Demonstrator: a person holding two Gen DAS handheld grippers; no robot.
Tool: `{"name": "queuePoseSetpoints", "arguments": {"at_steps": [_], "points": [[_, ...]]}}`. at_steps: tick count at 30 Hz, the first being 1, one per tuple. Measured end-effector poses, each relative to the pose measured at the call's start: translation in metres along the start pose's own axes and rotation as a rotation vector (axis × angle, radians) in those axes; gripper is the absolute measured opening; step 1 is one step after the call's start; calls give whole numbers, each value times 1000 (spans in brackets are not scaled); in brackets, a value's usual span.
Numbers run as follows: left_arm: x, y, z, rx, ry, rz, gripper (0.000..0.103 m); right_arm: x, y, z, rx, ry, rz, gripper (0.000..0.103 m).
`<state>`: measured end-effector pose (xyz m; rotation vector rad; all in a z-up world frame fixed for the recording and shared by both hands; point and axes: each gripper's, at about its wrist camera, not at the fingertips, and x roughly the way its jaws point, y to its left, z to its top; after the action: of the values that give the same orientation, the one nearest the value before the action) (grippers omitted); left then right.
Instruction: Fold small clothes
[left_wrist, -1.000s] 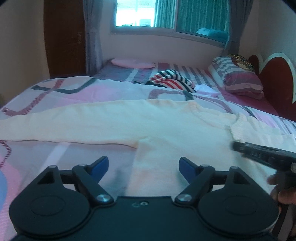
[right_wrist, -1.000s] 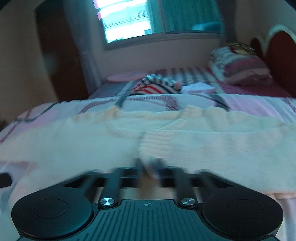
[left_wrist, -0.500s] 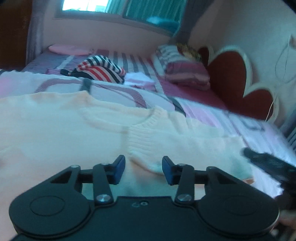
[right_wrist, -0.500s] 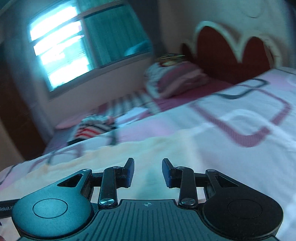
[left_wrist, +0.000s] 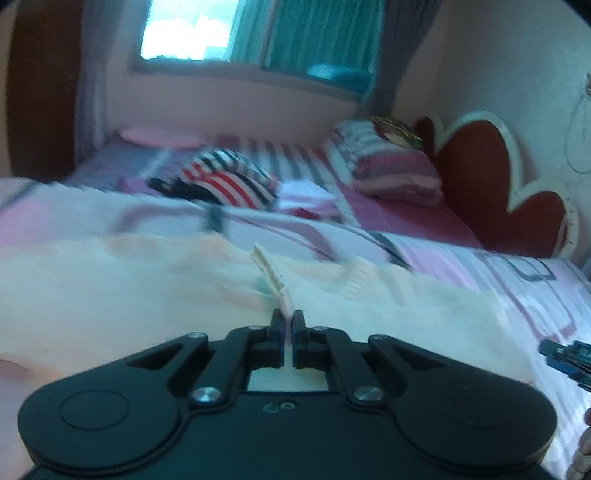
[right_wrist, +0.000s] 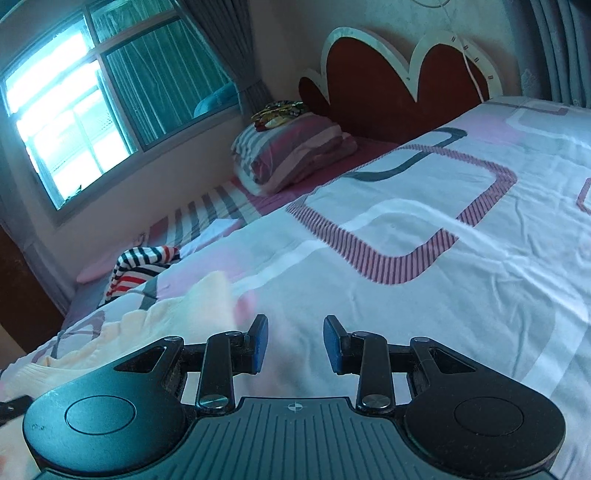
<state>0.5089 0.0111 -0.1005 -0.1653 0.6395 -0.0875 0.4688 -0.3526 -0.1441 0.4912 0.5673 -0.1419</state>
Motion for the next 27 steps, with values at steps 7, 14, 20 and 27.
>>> {"name": "queuePoseSetpoints", "arguments": {"at_steps": [7, 14, 20, 27], "points": [[-20, 52, 2, -39, -16, 85, 2, 8, 31, -11, -28, 24, 54, 34], [-23, 76, -8, -77, 8, 116, 2, 20, 54, -15, -68, 51, 92, 34], [-18, 82, -12, -88, 14, 124, 2, 24, 67, -23, -121, 82, 156, 15], [-14, 88, -12, -83, 17, 148, 2, 28, 73, -35, -159, 115, 189, 12]]}}
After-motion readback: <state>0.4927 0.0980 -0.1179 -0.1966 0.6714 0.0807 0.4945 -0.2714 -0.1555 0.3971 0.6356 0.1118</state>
